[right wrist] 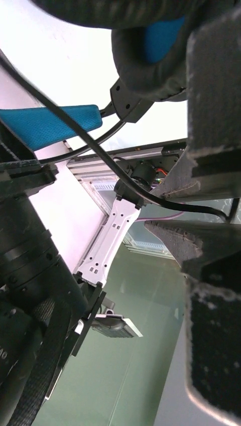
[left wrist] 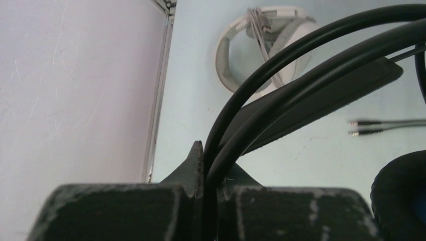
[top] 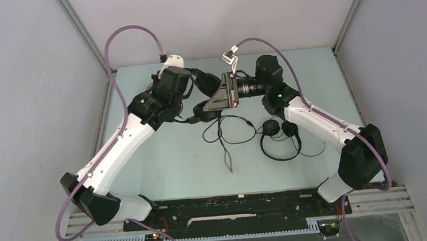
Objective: Wrap the headphones
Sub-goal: Wrap the headphones cable around the headphones.
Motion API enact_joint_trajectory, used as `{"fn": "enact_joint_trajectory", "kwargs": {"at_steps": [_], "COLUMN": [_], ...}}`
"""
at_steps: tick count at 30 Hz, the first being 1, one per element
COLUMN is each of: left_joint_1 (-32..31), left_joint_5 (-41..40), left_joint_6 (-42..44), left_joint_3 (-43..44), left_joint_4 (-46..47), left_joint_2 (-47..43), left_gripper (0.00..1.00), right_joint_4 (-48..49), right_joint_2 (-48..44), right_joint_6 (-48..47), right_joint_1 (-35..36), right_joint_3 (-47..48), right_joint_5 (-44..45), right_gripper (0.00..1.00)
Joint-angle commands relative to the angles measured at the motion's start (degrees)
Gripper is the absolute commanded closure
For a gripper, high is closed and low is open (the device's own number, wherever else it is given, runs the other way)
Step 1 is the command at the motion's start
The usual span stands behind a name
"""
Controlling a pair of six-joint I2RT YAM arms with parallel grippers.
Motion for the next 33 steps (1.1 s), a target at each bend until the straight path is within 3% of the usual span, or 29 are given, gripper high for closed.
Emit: {"fn": "enact_joint_trajectory", "kwargs": {"at_steps": [1, 11, 19, 33], "left_joint_1": [1.4, 5.3, 9.0, 10.1], "left_joint_5": [-3.4, 2.7, 12.5, 17.7], "left_joint_6": [-8.5, -16.1, -20.4, -22.8], "left_joint_3": [-2.2, -6.5, -7.1, -4.1], "left_joint_4": [10.1, 15.2, 17.6, 17.6], "left_joint_2": [-6.3, -12.0, -15.4, -17.9], "left_gripper": [1.0, 1.0, 1.0, 1.0], "right_joint_4": [4.1, -3.8, -18.7, -11.9], "right_joint_2": [0.9, 1.2, -1.5, -6.3], "right_joint_6": [0.4, -8.7, -27.5, -37.9], "right_joint_1": [1.5, 4.8, 8.0, 11.3], "right_joint_3": [1.8, 1.8, 1.7, -8.1], "right_joint_5": [1.9, 7.2, 16.9, 20.3], "right_gripper": [0.79, 0.79, 0.8, 0.8]}}
